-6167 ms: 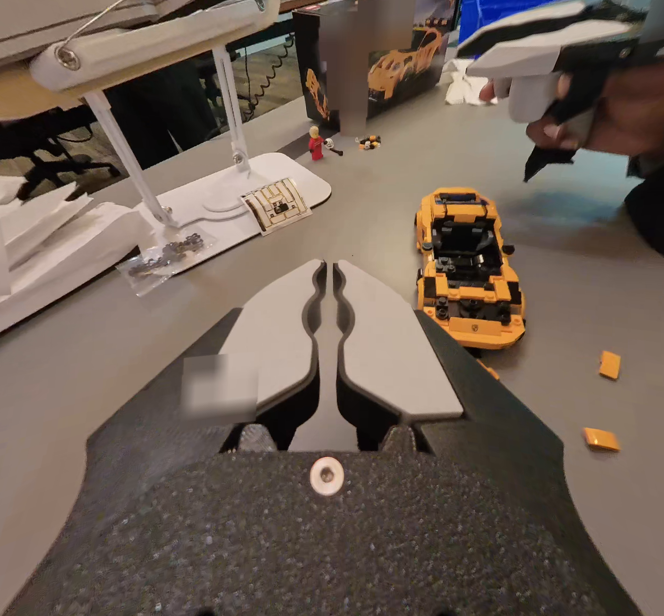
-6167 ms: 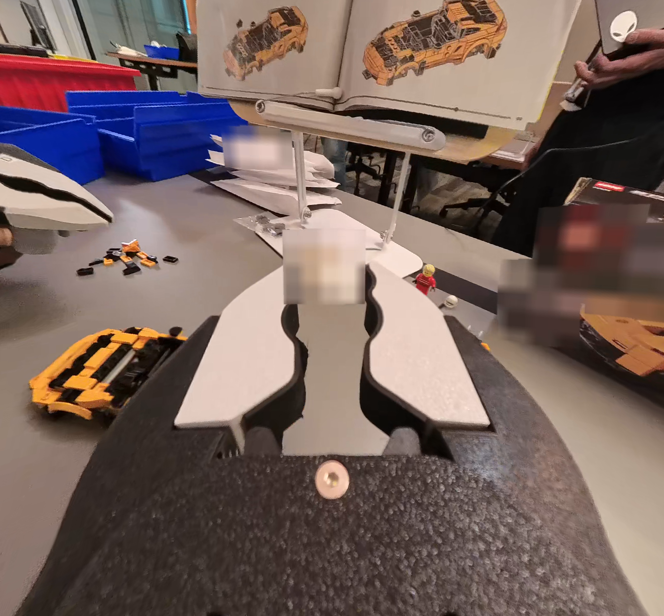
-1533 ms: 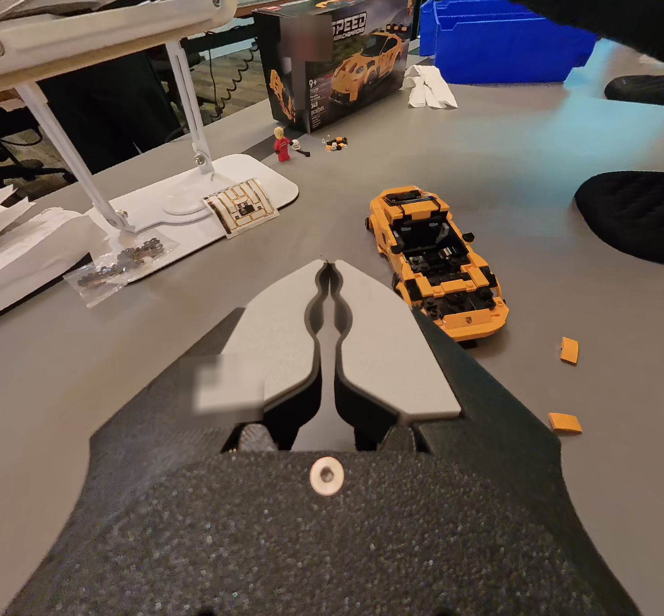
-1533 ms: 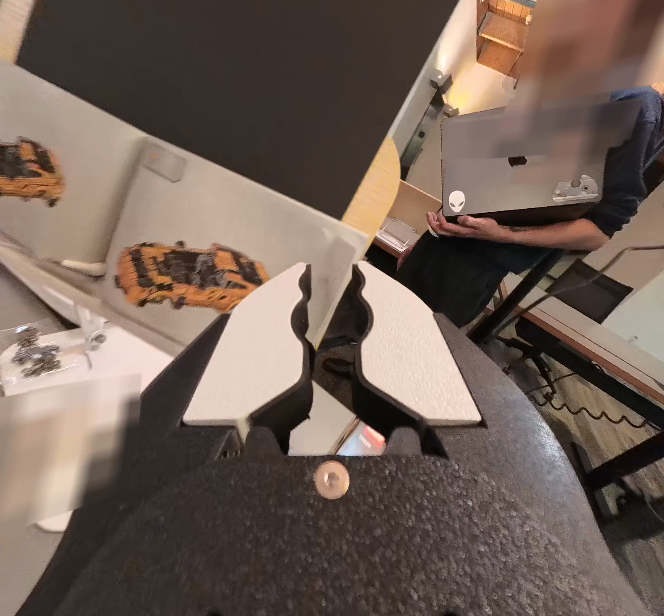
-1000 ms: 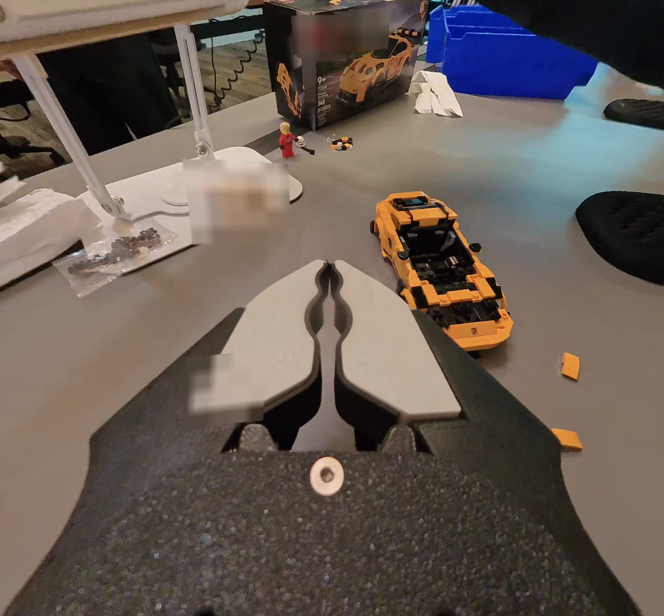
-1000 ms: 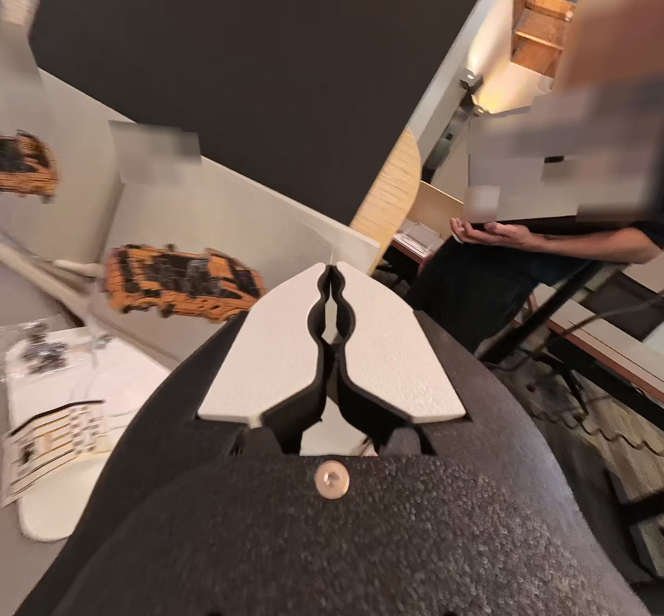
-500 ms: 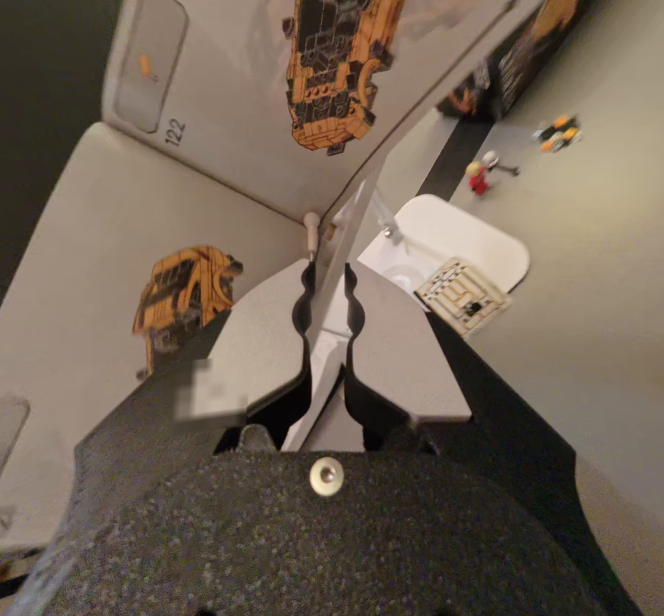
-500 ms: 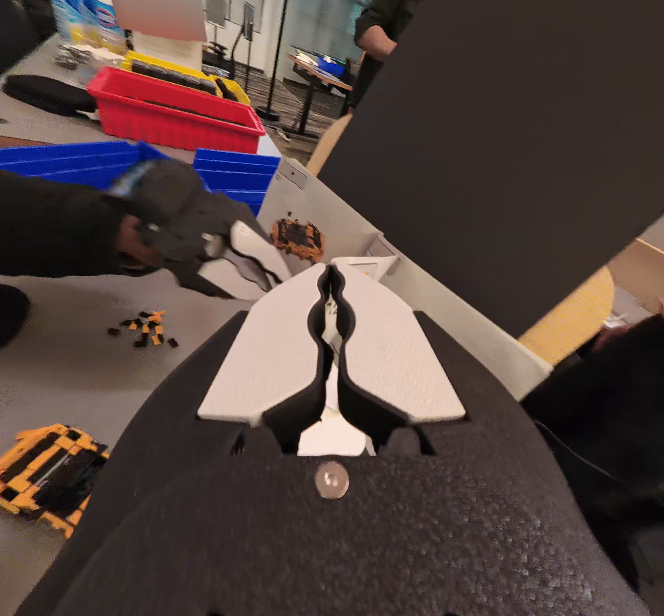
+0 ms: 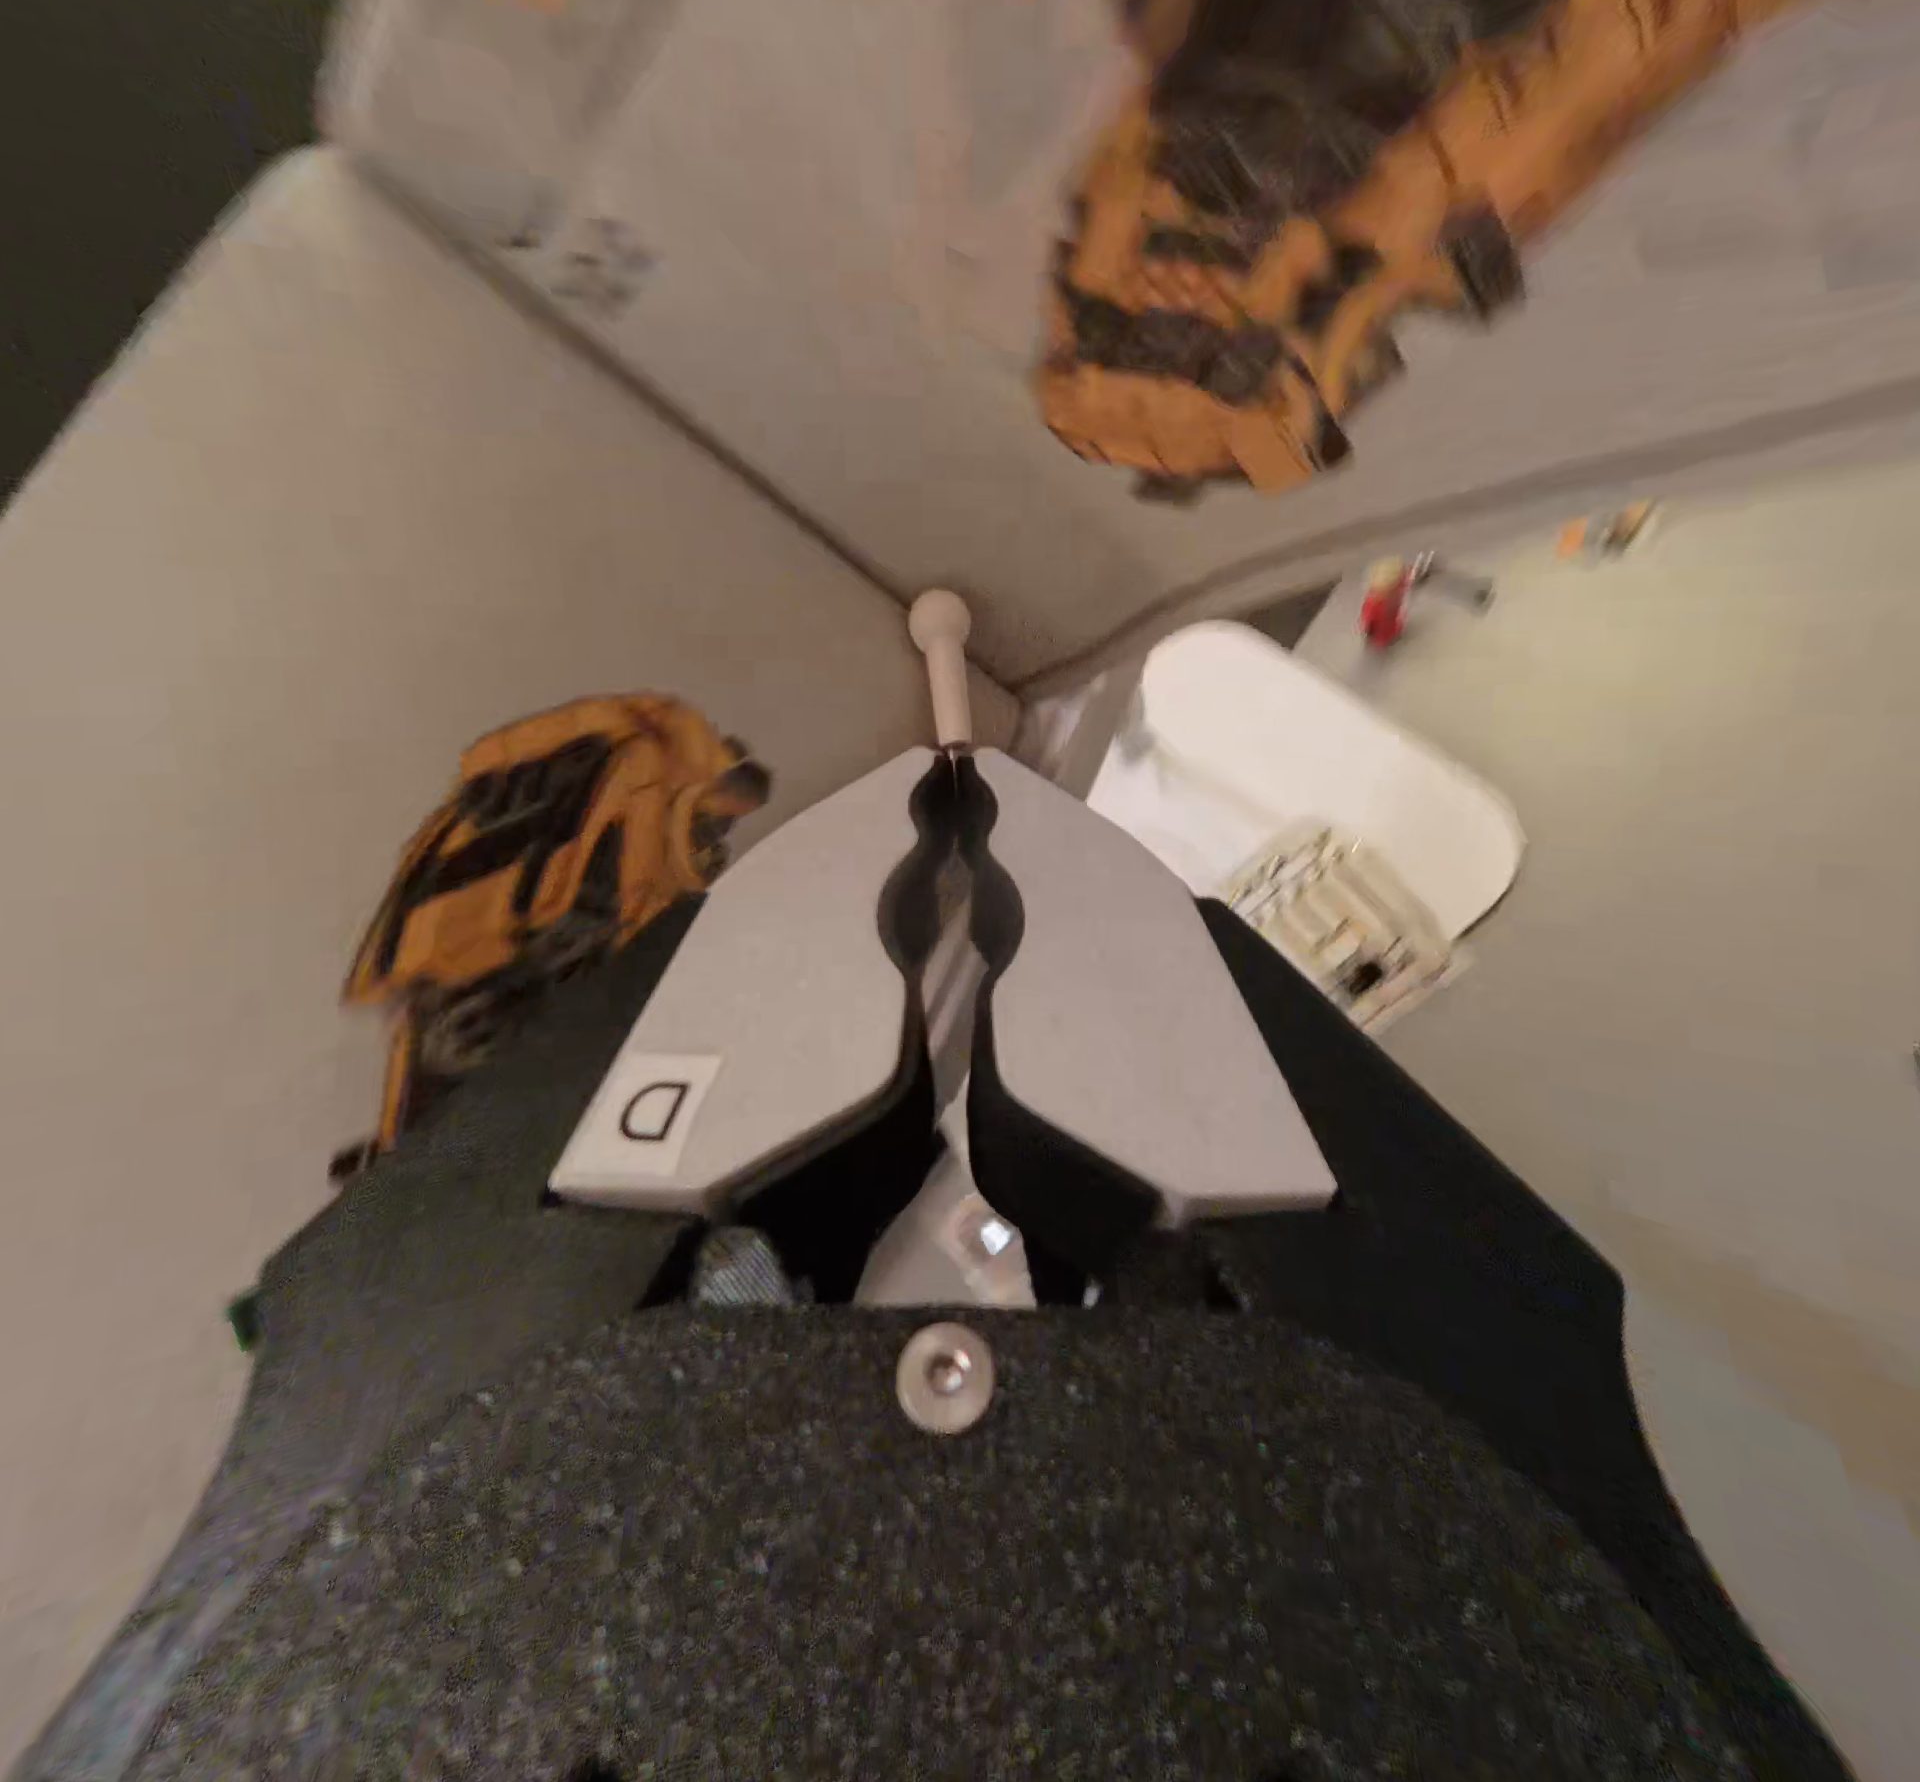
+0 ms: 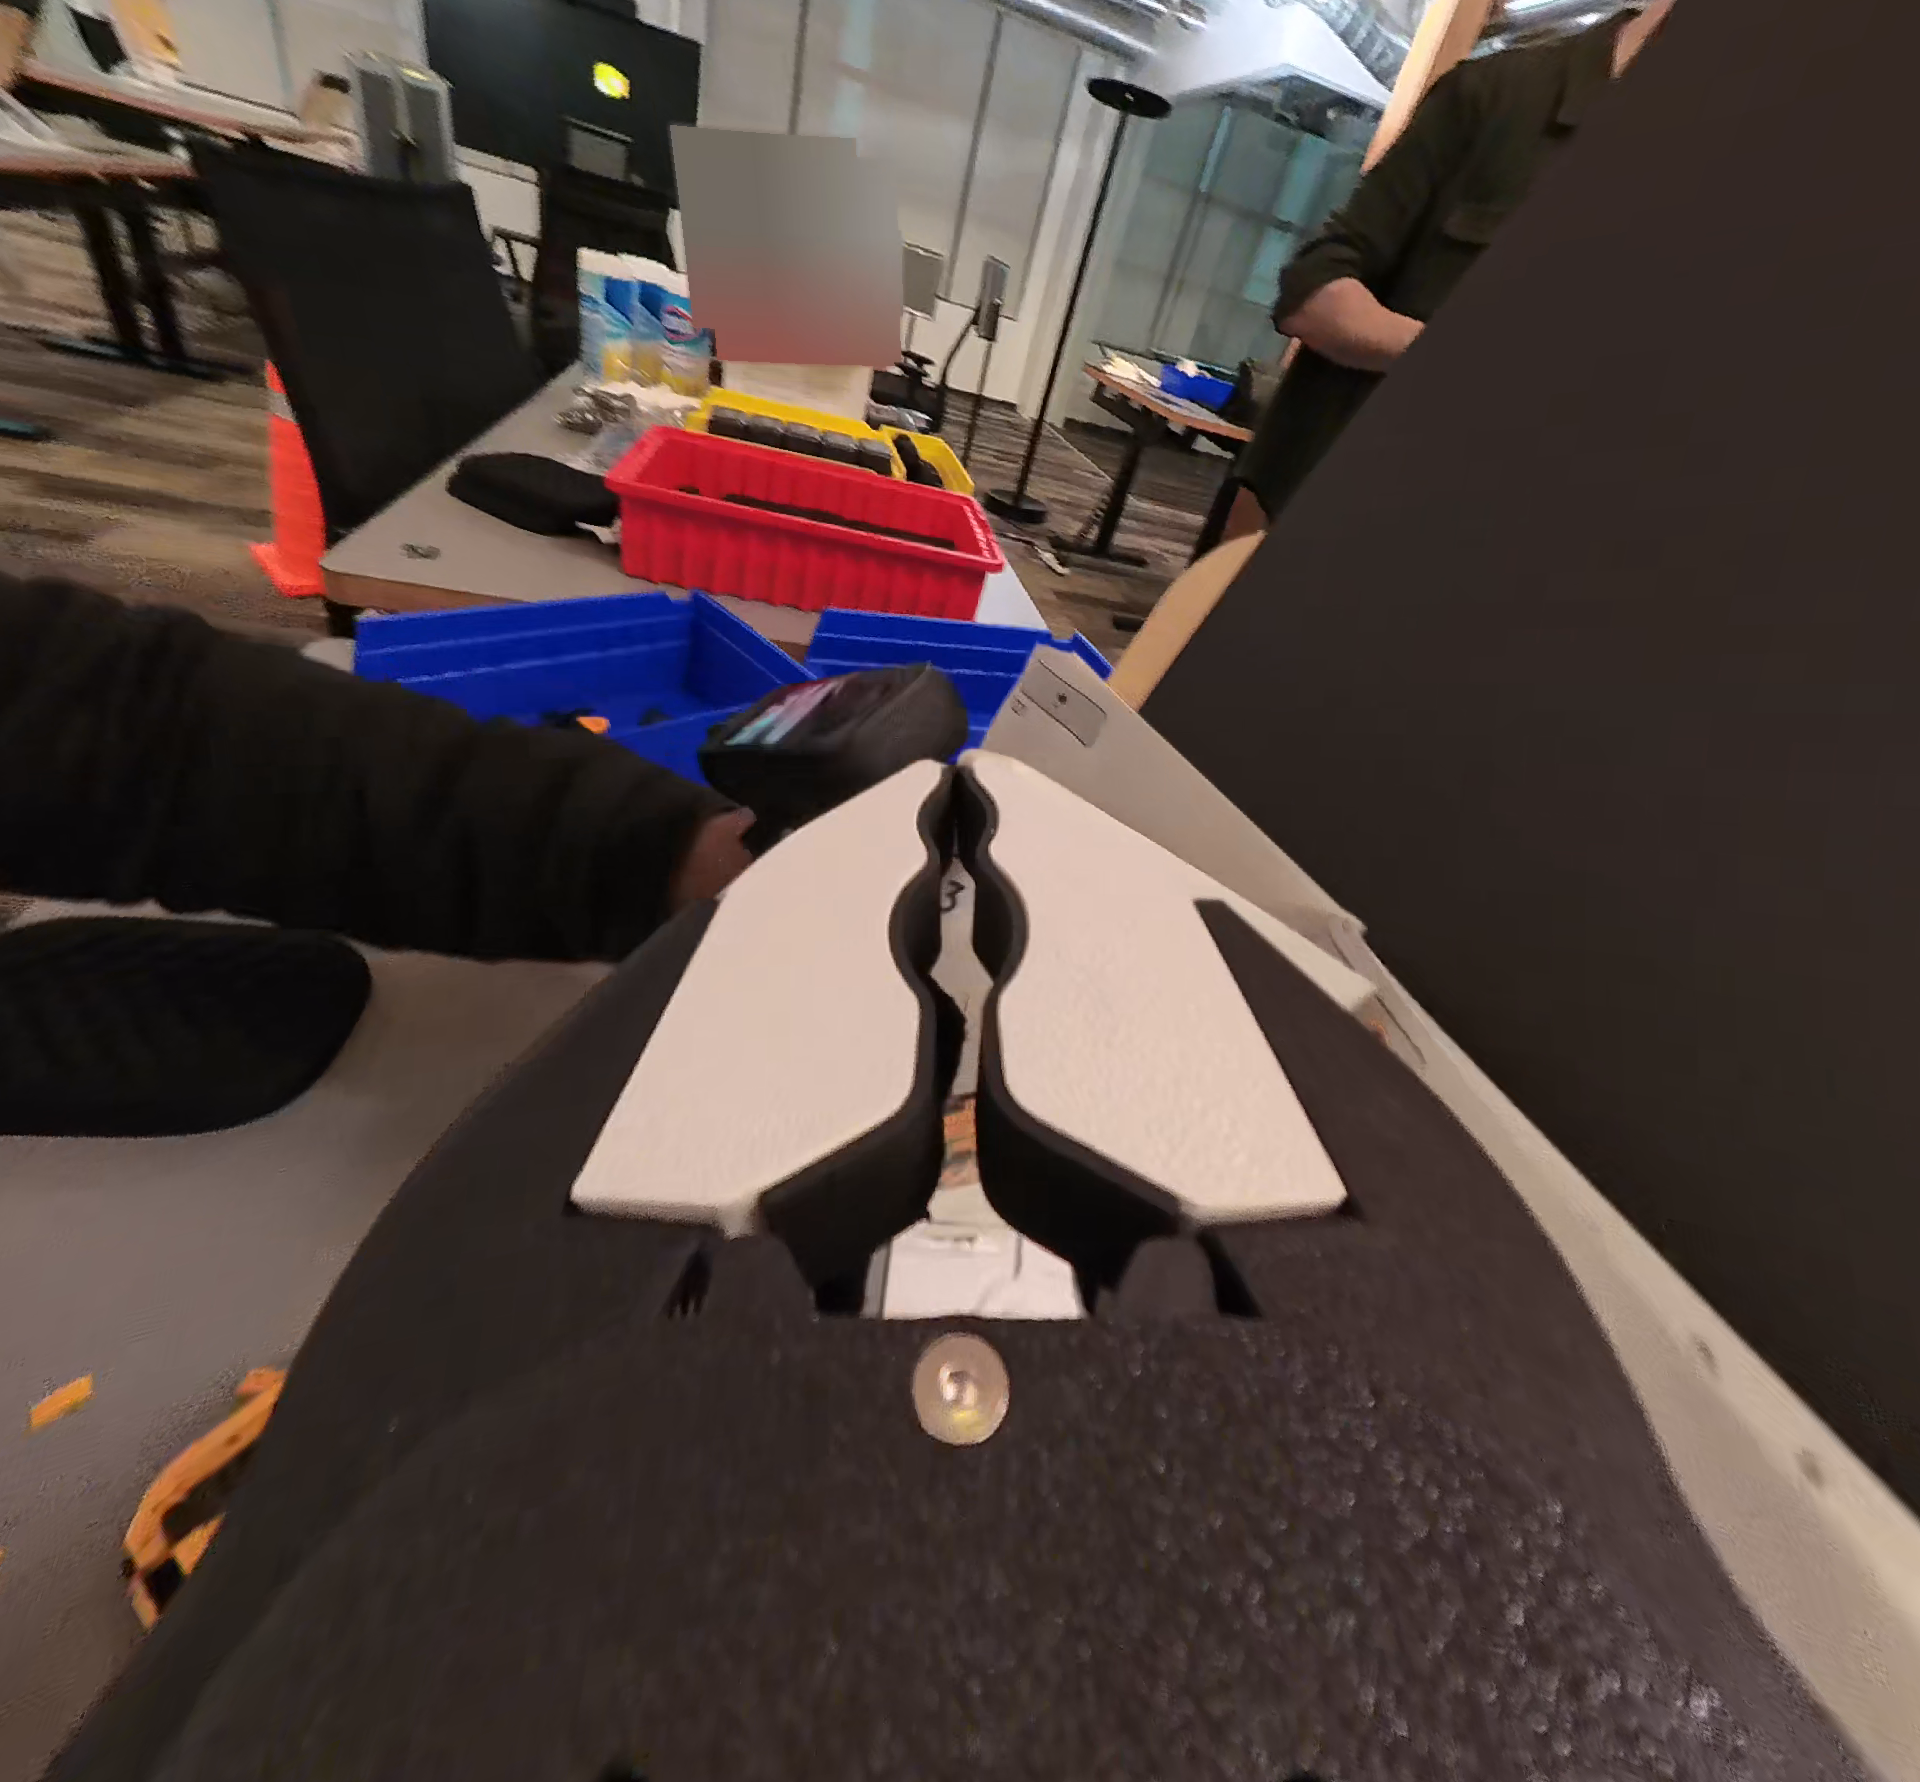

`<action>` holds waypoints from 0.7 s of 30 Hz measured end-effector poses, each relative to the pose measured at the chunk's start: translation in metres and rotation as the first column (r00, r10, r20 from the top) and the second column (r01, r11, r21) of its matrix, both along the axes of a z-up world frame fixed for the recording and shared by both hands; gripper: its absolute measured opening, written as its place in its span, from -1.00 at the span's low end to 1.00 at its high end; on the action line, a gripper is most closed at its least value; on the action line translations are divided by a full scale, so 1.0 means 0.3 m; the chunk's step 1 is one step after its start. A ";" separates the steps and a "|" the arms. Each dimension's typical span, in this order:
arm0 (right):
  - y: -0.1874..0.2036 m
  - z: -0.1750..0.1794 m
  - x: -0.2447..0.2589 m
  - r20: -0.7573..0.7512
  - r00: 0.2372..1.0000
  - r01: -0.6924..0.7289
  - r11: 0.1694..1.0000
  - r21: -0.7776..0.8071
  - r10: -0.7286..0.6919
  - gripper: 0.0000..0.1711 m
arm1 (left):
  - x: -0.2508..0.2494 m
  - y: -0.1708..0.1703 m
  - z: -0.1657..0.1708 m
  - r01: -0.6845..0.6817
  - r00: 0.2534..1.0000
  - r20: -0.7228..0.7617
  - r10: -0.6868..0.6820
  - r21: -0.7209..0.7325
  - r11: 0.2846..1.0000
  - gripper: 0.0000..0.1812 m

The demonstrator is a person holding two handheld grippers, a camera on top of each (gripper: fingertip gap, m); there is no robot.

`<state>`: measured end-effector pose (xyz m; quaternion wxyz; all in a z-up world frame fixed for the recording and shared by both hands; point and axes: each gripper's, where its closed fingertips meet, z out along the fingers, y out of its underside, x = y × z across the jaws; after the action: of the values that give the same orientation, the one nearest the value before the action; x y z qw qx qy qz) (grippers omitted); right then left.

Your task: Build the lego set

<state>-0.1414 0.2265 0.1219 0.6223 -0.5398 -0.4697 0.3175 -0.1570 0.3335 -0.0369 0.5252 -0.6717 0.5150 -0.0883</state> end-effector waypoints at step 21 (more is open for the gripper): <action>0.142 -0.123 -0.072 -0.079 0.992 0.102 0.994 0.028 -0.099 -1.00 | -0.251 0.042 0.090 0.045 0.615 0.767 0.182 -0.265 0.963 -0.96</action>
<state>-0.1631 0.2690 0.0850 0.6637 -0.5400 -0.4226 0.2989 -0.2323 0.3462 -0.0098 0.6081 -0.6469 0.1910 -0.4185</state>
